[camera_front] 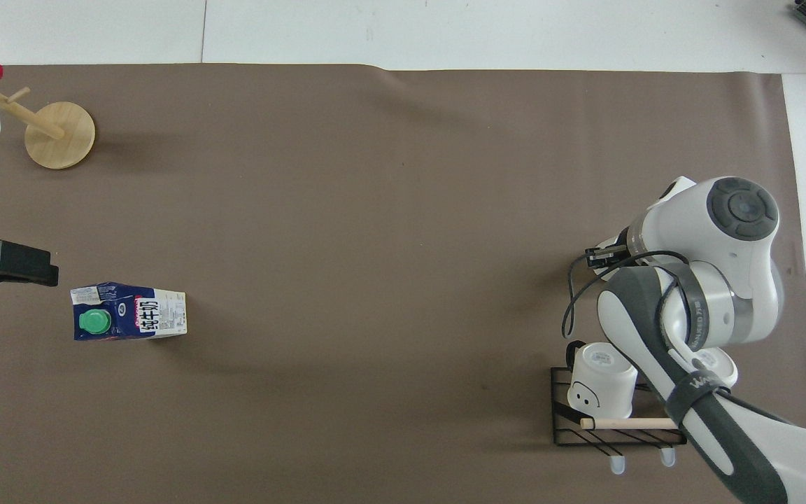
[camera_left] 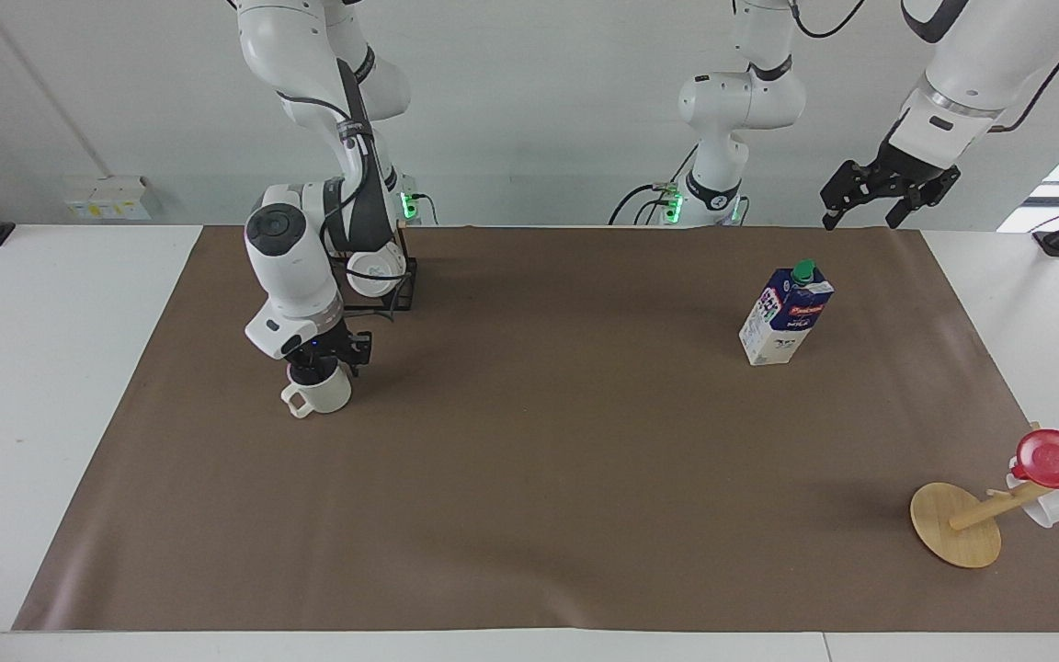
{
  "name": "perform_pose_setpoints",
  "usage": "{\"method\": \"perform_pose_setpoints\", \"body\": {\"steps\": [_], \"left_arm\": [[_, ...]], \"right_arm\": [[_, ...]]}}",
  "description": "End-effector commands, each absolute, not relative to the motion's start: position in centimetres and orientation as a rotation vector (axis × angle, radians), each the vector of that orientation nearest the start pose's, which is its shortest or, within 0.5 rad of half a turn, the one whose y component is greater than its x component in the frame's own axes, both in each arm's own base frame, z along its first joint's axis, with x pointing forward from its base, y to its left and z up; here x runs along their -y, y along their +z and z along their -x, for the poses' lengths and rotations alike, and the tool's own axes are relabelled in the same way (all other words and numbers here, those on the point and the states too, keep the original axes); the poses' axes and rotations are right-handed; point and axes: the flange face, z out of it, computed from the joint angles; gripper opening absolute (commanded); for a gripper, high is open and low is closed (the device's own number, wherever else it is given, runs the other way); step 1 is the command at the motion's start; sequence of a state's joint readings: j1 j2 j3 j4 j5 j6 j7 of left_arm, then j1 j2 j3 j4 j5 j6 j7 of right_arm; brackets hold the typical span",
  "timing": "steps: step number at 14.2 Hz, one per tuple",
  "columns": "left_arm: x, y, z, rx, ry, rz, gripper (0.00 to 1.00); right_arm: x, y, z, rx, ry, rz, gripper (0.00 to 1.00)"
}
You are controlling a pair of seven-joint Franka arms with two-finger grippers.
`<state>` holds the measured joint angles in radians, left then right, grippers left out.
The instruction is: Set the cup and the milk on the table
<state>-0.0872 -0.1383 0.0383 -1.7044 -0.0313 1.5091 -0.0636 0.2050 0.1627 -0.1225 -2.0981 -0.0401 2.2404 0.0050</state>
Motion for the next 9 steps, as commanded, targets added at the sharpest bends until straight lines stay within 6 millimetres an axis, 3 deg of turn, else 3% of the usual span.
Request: {"method": "perform_pose_setpoints", "body": {"steps": [1, 4, 7, 9], "left_arm": [[2.6, 61.4, -46.8, 0.033, 0.033, 3.170, 1.00], [2.8, 60.1, -45.3, 0.025, 0.040, 3.170, 1.00], [3.0, 60.2, -45.5, 0.014, 0.028, 3.170, 1.00], [3.1, 59.8, -45.6, 0.014, 0.035, 3.168, 1.00]], "right_arm": [[-4.1, 34.1, -56.5, 0.143, 0.013, 3.186, 0.00], [-4.1, 34.1, -56.6, 0.105, 0.011, 3.165, 0.00], [-4.1, 34.2, -56.6, 0.098, 0.021, 3.161, 0.00], [-4.1, 35.4, -56.7, 0.134, 0.003, 3.157, 0.00]]}}
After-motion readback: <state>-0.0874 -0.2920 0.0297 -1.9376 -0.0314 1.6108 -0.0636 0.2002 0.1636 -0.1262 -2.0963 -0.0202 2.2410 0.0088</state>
